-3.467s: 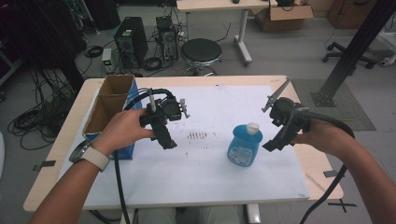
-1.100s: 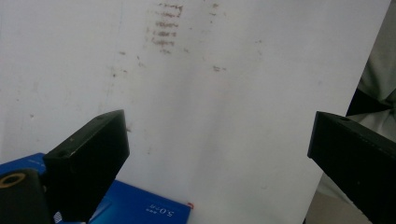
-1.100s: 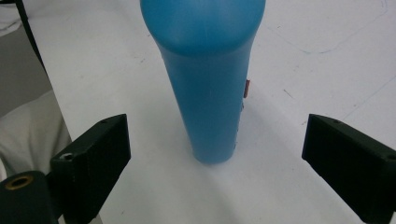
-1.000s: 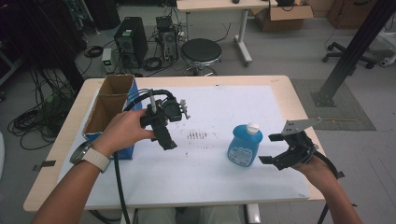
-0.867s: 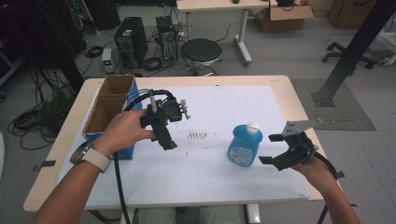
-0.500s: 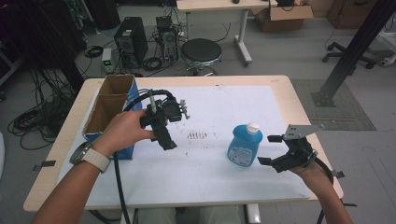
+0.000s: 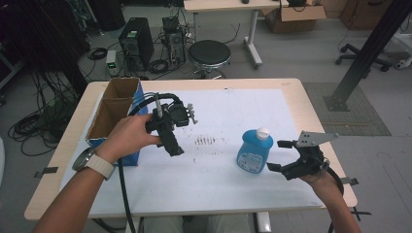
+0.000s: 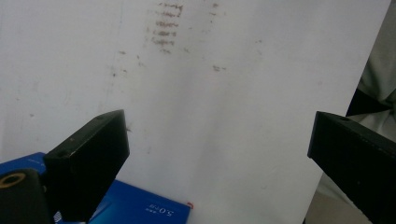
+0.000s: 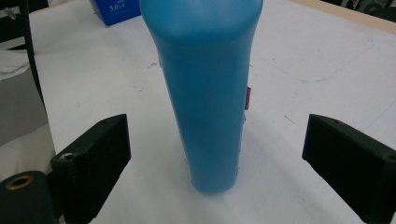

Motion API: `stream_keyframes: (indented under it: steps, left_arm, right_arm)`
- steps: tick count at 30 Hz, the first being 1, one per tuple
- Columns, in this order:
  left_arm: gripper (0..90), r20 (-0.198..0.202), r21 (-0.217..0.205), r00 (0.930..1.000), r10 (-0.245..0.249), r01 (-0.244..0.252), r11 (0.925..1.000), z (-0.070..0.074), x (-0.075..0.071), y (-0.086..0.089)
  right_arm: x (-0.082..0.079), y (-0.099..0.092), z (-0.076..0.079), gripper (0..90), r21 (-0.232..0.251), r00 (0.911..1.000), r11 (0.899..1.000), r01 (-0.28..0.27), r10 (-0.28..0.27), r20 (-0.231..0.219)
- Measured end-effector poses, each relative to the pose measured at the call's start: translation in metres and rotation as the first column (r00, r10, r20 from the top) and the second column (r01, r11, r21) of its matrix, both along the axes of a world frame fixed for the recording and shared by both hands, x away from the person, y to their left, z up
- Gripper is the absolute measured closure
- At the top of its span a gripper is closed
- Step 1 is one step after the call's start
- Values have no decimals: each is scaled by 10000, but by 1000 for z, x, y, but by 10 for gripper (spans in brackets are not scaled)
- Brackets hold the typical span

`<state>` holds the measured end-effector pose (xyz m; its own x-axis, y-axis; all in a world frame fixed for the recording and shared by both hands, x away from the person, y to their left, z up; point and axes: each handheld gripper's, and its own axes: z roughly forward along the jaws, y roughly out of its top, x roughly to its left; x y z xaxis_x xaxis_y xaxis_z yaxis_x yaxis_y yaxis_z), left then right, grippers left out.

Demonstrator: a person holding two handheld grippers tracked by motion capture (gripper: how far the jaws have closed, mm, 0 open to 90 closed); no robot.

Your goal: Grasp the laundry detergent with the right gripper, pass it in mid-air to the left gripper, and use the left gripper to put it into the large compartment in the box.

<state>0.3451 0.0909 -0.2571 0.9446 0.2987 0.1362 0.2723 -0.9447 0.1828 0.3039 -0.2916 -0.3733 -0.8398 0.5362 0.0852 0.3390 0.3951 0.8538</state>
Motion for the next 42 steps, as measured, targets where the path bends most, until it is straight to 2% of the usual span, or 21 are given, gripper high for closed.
stream_keyframes:
  steps: [20,31,42]
  left_arm:
    - [60,-2,-37,10000,27,-27,10000,0,1,0]
    - [60,13,-82,10000,50,-50,10000,0,1,2]
    - [61,36,-95,10000,67,-67,9999,0,1,2]
  right_arm:
    - [1,5,-9,72,572,9998,9984,47,-58,192]
    - [10,18,-15,73,888,9996,9960,-80,57,260]
    - [15,27,-22,71,926,9992,9957,1,-37,392]
